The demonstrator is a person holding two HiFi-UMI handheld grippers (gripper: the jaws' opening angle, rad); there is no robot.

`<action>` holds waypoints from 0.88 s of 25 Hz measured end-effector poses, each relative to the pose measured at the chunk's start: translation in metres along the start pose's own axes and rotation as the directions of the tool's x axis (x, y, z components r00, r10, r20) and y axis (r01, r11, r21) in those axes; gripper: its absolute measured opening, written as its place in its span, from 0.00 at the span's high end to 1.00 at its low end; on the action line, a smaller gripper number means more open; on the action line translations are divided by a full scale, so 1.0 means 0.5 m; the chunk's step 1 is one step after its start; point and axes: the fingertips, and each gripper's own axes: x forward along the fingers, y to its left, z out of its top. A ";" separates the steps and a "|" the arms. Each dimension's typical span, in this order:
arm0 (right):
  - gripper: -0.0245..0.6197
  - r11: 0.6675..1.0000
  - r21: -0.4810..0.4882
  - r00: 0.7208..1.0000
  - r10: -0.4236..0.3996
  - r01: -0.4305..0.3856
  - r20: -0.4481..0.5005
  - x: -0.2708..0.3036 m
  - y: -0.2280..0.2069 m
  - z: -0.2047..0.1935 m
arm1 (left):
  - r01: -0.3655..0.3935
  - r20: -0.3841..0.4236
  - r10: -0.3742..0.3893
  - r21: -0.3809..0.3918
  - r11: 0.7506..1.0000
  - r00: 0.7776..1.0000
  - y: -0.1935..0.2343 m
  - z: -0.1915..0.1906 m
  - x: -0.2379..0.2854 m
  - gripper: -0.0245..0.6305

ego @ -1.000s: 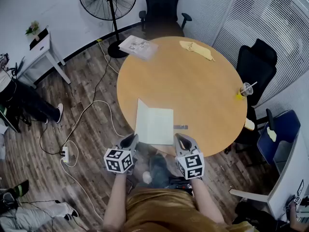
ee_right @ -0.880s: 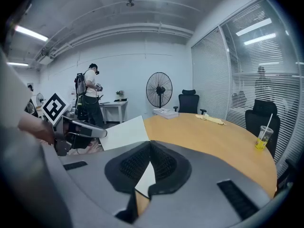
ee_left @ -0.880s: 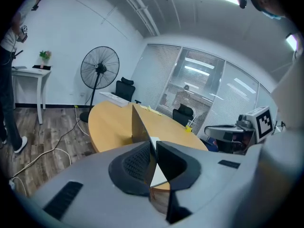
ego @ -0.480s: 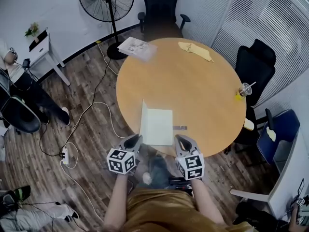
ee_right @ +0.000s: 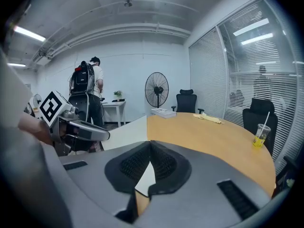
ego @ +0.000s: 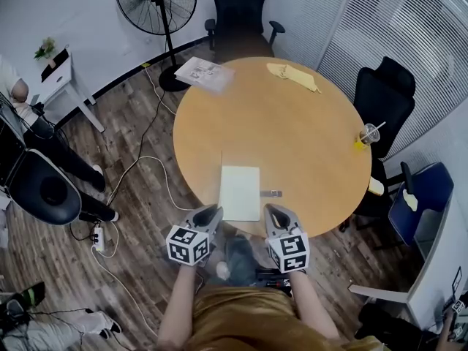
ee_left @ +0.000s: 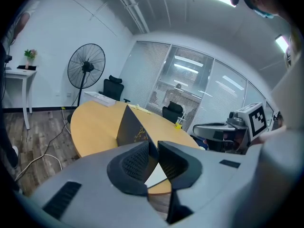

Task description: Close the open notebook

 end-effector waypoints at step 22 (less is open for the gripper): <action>0.94 0.999 0.023 0.999 -0.027 0.028 -0.032 0.003 -0.034 -0.024 | 0.124 -0.072 -0.121 0.039 0.992 0.990 -0.076 -0.016 0.072 0.80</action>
